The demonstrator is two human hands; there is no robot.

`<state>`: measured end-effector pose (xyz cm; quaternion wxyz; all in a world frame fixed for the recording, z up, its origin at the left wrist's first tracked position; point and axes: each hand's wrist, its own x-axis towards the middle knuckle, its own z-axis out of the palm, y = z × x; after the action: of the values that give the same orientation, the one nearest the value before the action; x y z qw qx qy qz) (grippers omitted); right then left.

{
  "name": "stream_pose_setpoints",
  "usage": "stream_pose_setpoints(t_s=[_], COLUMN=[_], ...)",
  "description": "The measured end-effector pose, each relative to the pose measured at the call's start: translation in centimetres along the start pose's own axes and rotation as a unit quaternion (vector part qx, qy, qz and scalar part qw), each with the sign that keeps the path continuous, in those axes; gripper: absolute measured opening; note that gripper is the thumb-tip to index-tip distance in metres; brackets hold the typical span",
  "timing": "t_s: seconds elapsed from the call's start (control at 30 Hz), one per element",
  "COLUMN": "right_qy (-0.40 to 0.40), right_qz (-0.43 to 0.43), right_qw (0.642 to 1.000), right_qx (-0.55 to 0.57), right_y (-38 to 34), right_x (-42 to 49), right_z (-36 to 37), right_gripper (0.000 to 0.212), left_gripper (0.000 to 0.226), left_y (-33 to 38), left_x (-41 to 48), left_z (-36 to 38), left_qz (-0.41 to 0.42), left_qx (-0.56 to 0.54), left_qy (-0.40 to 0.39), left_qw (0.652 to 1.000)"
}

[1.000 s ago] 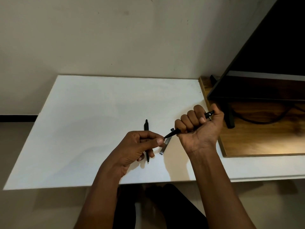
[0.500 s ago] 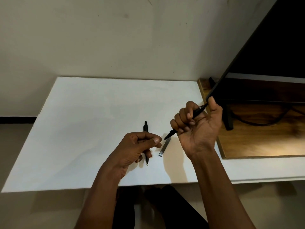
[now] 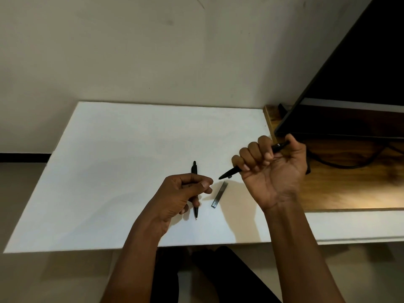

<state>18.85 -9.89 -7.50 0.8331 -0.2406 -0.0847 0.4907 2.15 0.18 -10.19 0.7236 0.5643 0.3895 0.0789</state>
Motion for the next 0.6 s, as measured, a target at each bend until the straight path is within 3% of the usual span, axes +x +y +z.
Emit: stream_pose_setpoints(t_s=[0.27, 0.6], right_qy=[0.040, 0.108], right_qz=[0.021, -0.030], right_qw=[0.997, 0.992], right_qx=[0.059, 0.058], right_y=[1.8, 1.3], right_x=[0.4, 0.4], right_z=[-0.2, 0.2], right_gripper=[0.053, 0.053], left_gripper=[0.015, 0.027], left_y=[0.3, 0.4], left_x=[-0.2, -0.6], left_z=[0.1, 0.1], left_qz=[0.007, 0.021], left_qx=[-0.004, 0.008], left_qy=[-0.025, -0.079], left_qw=[1.000, 0.997])
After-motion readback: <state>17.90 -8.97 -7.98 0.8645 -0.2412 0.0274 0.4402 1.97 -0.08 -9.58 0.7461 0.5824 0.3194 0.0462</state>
